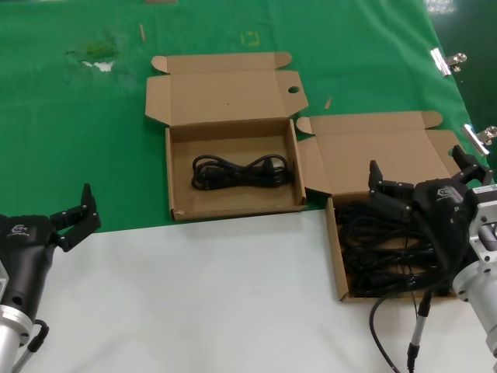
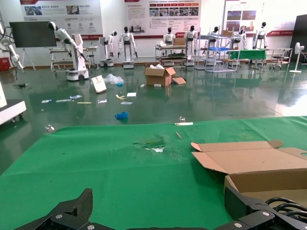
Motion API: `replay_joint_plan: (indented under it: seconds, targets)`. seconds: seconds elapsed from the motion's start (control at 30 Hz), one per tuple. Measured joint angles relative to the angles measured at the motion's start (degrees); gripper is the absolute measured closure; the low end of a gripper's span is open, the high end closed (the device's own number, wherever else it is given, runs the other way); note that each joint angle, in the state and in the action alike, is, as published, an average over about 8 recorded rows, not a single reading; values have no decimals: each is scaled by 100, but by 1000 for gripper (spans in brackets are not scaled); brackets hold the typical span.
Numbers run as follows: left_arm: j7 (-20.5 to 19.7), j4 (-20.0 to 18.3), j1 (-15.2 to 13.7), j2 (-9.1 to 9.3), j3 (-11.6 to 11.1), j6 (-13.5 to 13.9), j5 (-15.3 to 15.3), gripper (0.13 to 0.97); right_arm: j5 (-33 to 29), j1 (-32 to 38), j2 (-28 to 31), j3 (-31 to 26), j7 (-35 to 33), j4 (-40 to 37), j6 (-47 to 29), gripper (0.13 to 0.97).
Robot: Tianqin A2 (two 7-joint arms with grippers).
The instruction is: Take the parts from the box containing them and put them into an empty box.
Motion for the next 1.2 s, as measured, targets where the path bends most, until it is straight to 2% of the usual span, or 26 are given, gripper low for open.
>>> replay_joint_plan:
  seconds: [1.2]
  targets:
    - [0, 0, 0, 0, 0, 0, 0, 132, 0, 0, 0, 0, 0, 0, 0, 129]
